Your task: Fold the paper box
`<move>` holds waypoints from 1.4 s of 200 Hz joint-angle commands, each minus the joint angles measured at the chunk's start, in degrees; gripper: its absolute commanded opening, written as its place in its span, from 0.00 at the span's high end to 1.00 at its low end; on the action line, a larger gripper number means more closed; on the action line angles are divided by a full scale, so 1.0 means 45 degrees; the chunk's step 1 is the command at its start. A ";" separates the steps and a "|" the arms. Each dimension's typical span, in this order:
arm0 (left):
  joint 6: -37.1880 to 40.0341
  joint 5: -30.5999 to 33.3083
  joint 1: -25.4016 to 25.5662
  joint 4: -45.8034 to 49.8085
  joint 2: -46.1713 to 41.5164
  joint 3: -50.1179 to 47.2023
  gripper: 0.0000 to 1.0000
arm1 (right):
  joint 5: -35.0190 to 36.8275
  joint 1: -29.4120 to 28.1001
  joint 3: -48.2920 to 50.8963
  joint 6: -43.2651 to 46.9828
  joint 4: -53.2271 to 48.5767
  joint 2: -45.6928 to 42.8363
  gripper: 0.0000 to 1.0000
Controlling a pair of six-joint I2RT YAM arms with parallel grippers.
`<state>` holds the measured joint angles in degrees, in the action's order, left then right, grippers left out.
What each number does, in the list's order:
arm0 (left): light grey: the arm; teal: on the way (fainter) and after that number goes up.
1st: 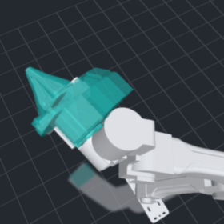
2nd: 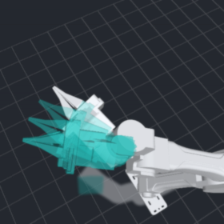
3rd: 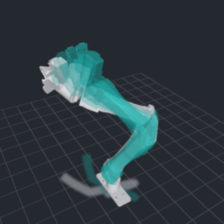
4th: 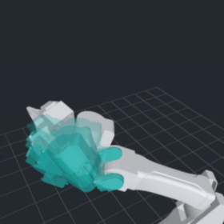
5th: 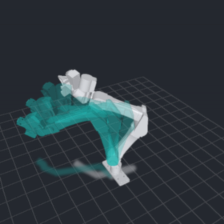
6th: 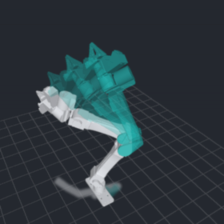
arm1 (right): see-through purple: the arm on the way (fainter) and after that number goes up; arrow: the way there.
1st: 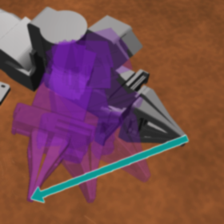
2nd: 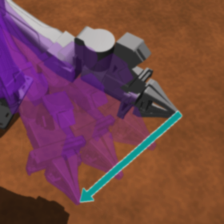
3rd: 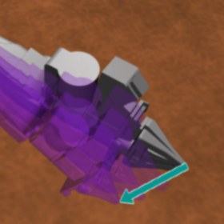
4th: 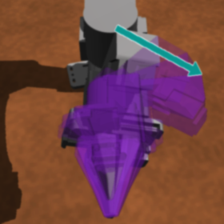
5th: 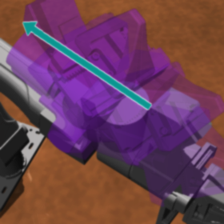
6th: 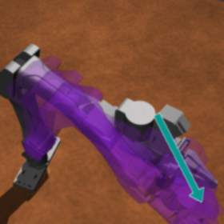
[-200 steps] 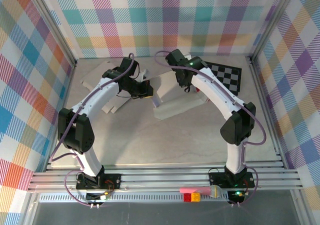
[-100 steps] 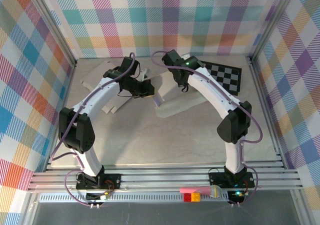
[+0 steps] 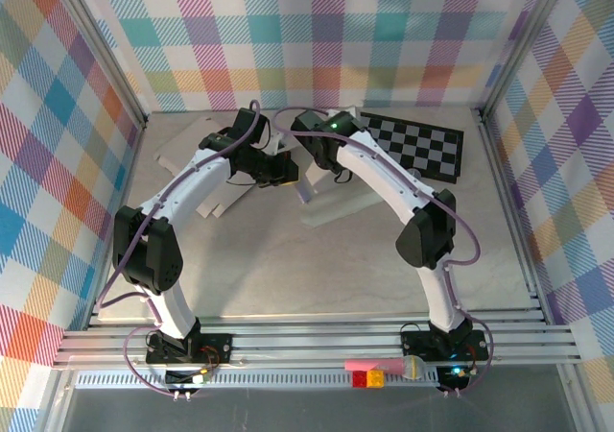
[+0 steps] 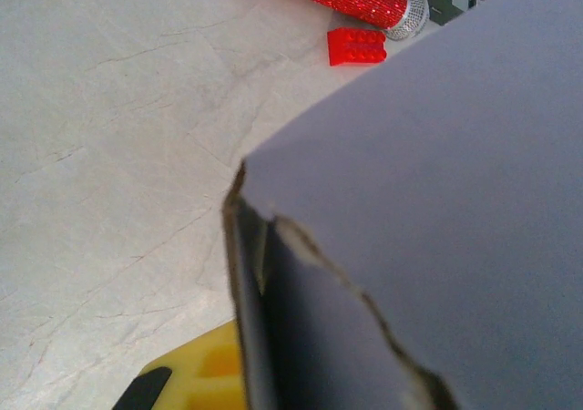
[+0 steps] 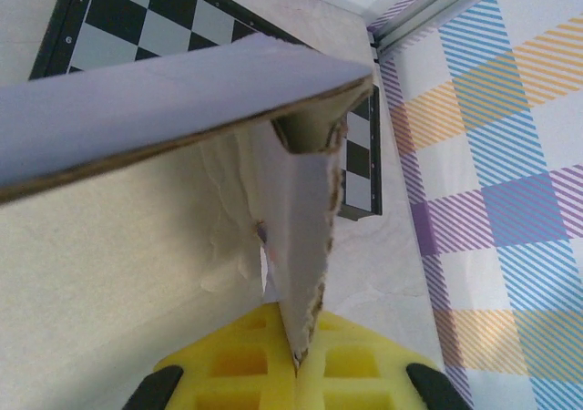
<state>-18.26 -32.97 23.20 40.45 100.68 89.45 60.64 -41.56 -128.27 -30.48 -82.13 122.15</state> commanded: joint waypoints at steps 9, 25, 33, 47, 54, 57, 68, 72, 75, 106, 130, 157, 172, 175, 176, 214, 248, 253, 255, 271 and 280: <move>-0.0141 -0.0593 0.0059 0.0093 -0.0065 -0.0048 1.00 | -0.0661 0.0116 0.0212 0.1197 0.0953 -0.0581 1.00; -0.0114 -0.0598 0.0059 0.0132 -0.0051 -0.0073 1.00 | -0.2353 0.0194 0.1115 0.2543 0.2824 -0.1533 1.00; -0.0094 -0.0586 0.0059 0.0142 -0.0059 -0.0080 1.00 | -0.3454 0.0313 0.1450 0.3017 0.3470 -0.1908 0.93; -0.0090 -0.0601 0.0069 0.0148 -0.0054 -0.0083 1.00 | -0.5101 0.0726 0.1402 0.3141 0.3410 -0.2063 0.81; -0.0085 -0.0586 0.0059 0.0157 -0.0052 -0.0063 1.00 | -0.5643 0.1004 0.1042 0.2780 0.2888 -0.1929 0.80; -0.0088 -0.0591 0.0059 0.0153 -0.0065 -0.0072 1.00 | -0.5854 0.1129 0.0909 0.2646 0.2683 -0.1870 0.79; -0.0068 -0.0580 0.0059 0.0190 -0.0048 -0.0035 1.00 | -0.6524 0.1544 0.0691 0.2314 0.2268 -0.1754 0.74; -0.0062 -0.0578 0.0059 0.0192 -0.0032 -0.0019 1.00 | -0.6691 0.1657 0.0728 0.2265 0.2254 -0.1781 0.73; -0.0058 -0.0578 0.0059 0.0192 -0.0021 -0.0010 1.00 | -0.6800 0.1716 0.0796 0.2252 0.2303 -0.1823 0.72; -0.0024 -0.0612 0.0059 0.0306 0.0066 0.0136 1.00 | -0.6788 0.1950 0.1643 0.2682 0.3103 -0.2290 0.67; 0.0035 -0.0622 0.0059 0.0386 0.0124 0.0274 1.00 | -0.6071 0.1990 0.1619 0.2815 0.3056 -0.2145 0.74; 0.0028 -0.0639 0.0059 0.0425 0.0185 0.0374 1.00 | -0.4708 0.1923 0.1526 0.2478 0.2814 -0.1944 1.00; 0.0015 -0.0661 0.0059 0.0426 0.0237 0.0418 1.00 | -0.3282 0.1725 0.1263 0.2071 0.2323 -0.1678 1.00; 0.0015 -0.0661 0.0059 0.0441 0.0235 0.0416 1.00 | -0.3029 0.1676 0.1188 0.1981 0.2187 -0.1610 1.00; 0.0015 -0.0661 0.0059 0.0443 0.0239 0.0425 1.00 | -0.2960 0.1667 0.1145 0.1955 0.2143 -0.1584 1.00; -0.0003 -0.0660 0.0059 0.0426 0.0304 0.0484 1.00 | -0.1426 0.1186 0.0100 0.0948 0.0568 -0.0777 1.00; -0.0087 -0.0514 0.0059 0.0339 0.0433 0.0407 1.00 | -0.2622 0.0730 -0.0021 0.0670 0.0549 -0.0759 1.00; -0.0118 -0.0427 0.0059 0.0329 0.0448 0.0395 1.00 | -0.2985 0.0706 0.0174 0.0473 0.0626 -0.0855 1.00; -0.0130 -0.0388 0.0059 0.0328 0.0455 0.0371 1.00 | -0.3080 0.0687 0.0269 0.0398 0.0656 -0.0918 1.00; -0.0175 0.0061 0.0078 0.0365 0.0554 0.0213 1.00 | -0.3427 0.0389 0.1481 -0.0084 0.1243 -0.1443 1.00; -0.0217 0.0429 0.0126 0.0305 0.0582 -0.0001 1.00 | -0.3526 0.0256 0.2382 -0.0366 0.1681 -0.1826 1.00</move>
<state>-18.46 -32.40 23.14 41.91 102.54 90.13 47.70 -38.65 -124.33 -26.44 -77.41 117.58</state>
